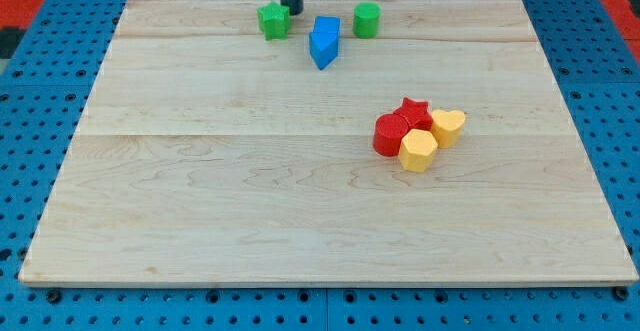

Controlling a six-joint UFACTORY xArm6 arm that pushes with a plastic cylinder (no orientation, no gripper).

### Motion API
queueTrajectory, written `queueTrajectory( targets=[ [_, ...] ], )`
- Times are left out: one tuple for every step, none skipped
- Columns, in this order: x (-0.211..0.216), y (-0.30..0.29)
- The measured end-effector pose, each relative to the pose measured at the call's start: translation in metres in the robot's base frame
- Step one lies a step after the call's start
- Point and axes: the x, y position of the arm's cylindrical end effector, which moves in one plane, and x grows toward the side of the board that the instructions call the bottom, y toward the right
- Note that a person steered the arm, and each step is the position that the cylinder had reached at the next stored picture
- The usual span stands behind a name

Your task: Push the green star into the blue blocks

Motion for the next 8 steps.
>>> queueTrajectory(
  targets=[
    [-0.001, -0.008],
    [-0.033, -0.05],
    [-0.031, -0.081],
    [-0.001, -0.069],
    [0.022, -0.031],
    [0.036, -0.003],
    [0.036, -0.002],
    [0.029, 0.0]
  ],
)
